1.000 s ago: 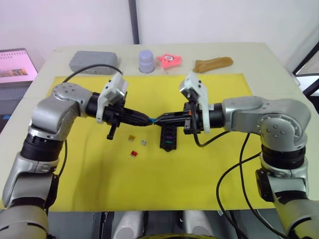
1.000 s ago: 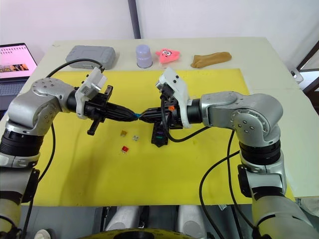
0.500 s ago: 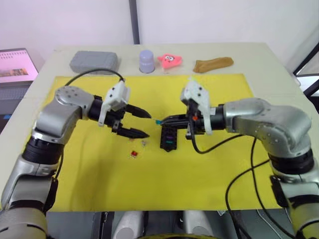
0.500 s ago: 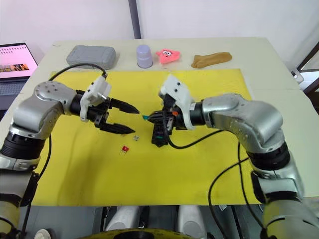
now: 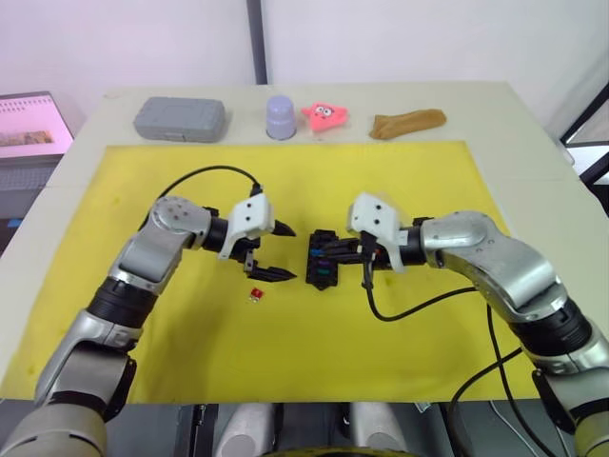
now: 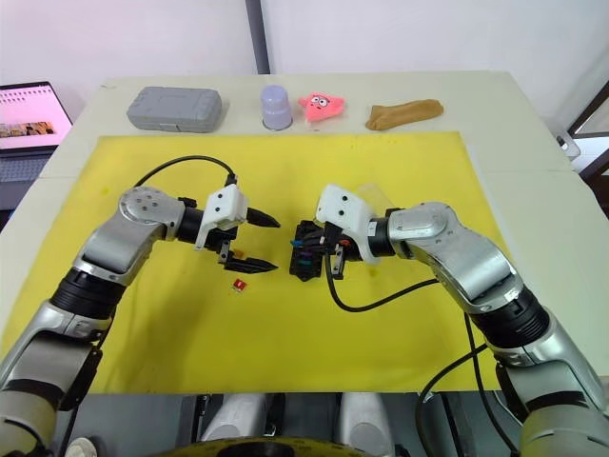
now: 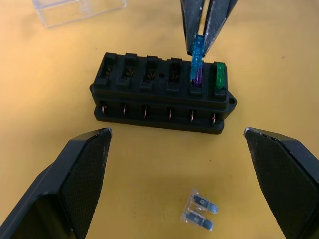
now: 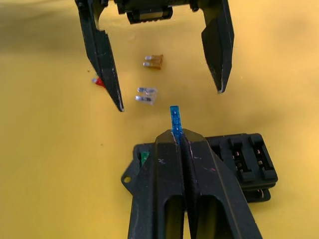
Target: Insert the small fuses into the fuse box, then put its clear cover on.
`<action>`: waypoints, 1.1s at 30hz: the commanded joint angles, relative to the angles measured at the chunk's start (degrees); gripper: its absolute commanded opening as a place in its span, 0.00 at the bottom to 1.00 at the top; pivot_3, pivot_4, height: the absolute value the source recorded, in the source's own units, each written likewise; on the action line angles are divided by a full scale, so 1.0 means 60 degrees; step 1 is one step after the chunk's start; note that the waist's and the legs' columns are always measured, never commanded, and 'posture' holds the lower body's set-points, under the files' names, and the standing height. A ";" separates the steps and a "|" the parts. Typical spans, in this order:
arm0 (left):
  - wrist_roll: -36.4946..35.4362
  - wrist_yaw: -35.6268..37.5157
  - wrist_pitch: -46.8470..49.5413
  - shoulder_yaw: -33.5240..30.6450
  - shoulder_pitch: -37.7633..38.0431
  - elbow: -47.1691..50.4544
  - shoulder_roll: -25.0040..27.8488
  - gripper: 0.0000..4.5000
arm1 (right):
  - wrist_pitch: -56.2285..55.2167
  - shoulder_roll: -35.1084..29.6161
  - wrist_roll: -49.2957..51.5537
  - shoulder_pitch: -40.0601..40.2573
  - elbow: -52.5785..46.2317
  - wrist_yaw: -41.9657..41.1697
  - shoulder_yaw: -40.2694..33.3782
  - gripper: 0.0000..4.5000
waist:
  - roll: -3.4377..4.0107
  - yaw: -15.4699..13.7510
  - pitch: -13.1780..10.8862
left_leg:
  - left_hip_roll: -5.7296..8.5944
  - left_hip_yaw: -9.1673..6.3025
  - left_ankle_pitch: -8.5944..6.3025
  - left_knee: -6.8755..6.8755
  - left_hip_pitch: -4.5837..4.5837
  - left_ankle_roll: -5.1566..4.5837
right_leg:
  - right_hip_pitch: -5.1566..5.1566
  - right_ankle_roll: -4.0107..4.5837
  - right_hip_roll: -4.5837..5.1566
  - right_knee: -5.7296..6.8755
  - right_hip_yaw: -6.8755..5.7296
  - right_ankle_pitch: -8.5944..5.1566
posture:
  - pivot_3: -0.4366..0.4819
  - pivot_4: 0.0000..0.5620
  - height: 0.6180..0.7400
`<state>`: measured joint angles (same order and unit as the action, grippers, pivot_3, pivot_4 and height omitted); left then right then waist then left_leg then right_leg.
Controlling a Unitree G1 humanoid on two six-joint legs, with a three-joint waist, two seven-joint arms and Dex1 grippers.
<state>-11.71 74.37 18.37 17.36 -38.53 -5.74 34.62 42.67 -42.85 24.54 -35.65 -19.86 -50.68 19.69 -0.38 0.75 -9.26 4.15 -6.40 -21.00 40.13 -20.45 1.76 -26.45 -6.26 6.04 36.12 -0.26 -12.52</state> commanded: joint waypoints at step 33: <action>0.0377 -0.0108 -0.0491 -0.0014 0.0044 0.0070 -0.0259 0.99 | -0.1115 0.0467 -0.1461 0.0276 0.0989 -0.0919 -0.0107 0.00 | 0.0000 0.0009 0.0000 | 0.0000 -0.0002 0.0000 0.0000 0.0004 0.0000 | 0.0001 0.0000 -0.0001 0.0001 0.0000 0.0000 | 0.48 0.27 1.00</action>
<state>-9.35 73.87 15.74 17.58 -38.30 -6.79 33.13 36.65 -40.41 16.40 -33.72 -13.73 -55.87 19.66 -0.38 0.80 -9.26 4.14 -6.41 -21.00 40.13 -20.43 1.77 -26.44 -6.26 6.04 36.12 -0.26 -12.52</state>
